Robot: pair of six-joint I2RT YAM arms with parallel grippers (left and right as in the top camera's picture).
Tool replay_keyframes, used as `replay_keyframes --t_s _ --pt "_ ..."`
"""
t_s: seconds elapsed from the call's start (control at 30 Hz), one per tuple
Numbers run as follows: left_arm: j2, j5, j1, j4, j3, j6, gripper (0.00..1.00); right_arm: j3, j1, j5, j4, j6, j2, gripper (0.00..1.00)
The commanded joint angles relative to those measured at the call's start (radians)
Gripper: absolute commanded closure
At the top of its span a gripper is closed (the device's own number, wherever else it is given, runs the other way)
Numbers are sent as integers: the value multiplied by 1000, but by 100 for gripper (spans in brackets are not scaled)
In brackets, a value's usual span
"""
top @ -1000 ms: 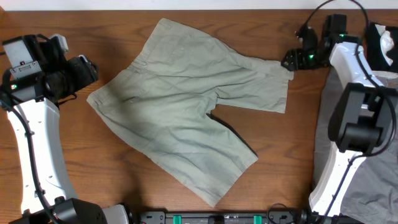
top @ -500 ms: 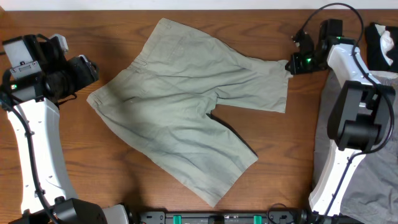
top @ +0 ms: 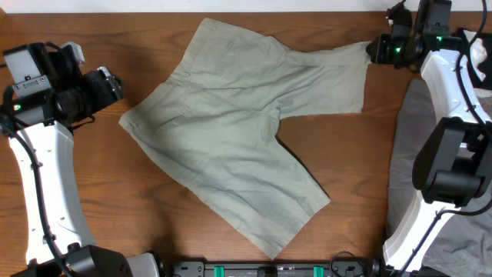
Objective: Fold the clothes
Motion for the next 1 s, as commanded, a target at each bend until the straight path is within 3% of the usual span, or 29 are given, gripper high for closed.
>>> replay_keyframes --t_s 0.0,0.07,0.27,0.4,0.6,0.97 --pt "-3 6 -2 3 5 11 26 3 -6 89 8 148 12 89" --pt "-2 6 -2 3 5 11 26 3 -6 103 6 148 12 88" --pt "10 6 -8 -27 5 64 26 3 -25 102 -71 144 12 52" --pt "16 6 -23 -49 3 86 26 3 -50 57 -163 98 12 51" --pt "17 5 -43 -49 0 104 25 2 -12 -153 -200 -216 16 42" --pt "17 6 -44 -45 0 104 25 2 149 66 -72 -539 91 43"
